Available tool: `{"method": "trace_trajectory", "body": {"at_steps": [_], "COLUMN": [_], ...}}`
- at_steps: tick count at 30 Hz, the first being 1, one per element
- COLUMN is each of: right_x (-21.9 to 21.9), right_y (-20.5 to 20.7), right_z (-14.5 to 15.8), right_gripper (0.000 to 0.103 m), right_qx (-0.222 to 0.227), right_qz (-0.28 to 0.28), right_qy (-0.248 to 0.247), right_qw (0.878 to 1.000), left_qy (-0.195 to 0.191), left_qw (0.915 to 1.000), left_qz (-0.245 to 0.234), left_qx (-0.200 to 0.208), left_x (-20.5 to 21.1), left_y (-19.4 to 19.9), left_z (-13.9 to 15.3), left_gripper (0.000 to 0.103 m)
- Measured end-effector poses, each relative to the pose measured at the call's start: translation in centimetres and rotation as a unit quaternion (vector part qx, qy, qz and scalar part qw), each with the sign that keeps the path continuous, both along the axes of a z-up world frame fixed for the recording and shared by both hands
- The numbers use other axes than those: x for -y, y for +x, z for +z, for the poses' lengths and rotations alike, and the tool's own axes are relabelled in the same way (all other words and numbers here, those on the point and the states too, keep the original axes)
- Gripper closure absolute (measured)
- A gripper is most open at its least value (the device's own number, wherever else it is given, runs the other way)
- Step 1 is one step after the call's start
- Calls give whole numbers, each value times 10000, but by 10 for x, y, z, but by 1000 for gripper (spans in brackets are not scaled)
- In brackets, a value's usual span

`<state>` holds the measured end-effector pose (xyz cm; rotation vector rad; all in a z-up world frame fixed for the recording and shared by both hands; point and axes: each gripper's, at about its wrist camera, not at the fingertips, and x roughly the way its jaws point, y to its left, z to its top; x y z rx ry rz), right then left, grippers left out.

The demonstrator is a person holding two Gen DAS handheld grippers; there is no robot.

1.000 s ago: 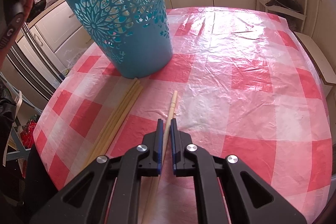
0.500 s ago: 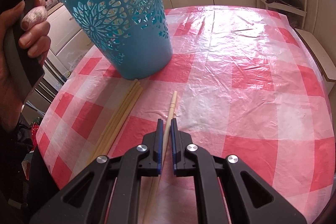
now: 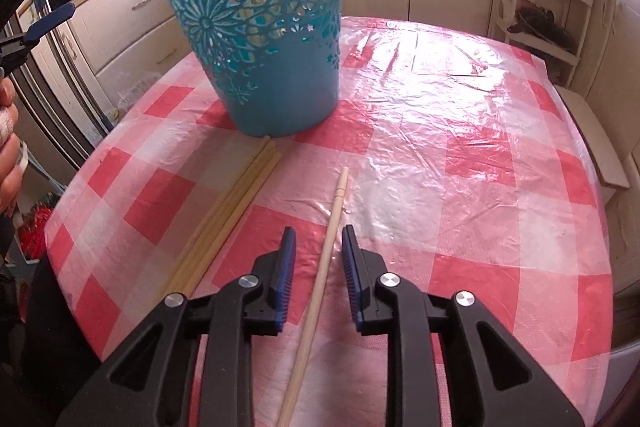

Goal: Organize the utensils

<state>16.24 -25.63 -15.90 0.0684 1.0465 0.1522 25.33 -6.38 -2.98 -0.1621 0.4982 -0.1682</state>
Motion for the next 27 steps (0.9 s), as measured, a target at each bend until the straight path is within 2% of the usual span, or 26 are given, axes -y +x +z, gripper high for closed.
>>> {"method": "trace_trajectory", "body": {"at_steps": [2,5,10,13,15,16,17,19,22,27], "right_x": [0,0,4,1,0,-2,-3,-1,8,26], "right_y": [-2,-3,-3,-7,-9,-10,-11,-13,-15,-26], "right_z": [0,0,0,0,-1,-1,-2,-2,-1,11], "right_gripper": [65,64,64,72,80,87,88,95,97,97], "right_qx": [-35,-22,-40,34,92,129,173,186,151,274], "right_qz": [12,5,-102,-156,-196,-198,-168,-216,-301,-373], "right_qy": [109,110,251,56,-122,-270,-362,-350,-73,955], "right_qw": [9999,9999,9996,9999,9997,9994,9991,9990,9994,9944], "left_qy": [187,457,844,882,845,839,847,878,916,933], "left_qw": [9997,9983,9923,9902,9891,9886,9880,9869,9851,9834], "left_qz": [58,60,-114,-136,-149,-158,-168,-192,-219,-231], "left_qx": [-130,-346,-899,-1072,-1199,-1241,-1278,-1340,-1441,-1539], "left_x": [-3,-3,6,7,7,8,9,11,13,15], "left_y": [-3,-6,1,4,6,7,8,9,9,12], "left_z": [-11,-27,-61,-78,-86,-89,-93,-99,-108,-109], "left_gripper": [13,8,8,8,8,8,8,8,8,8]}}
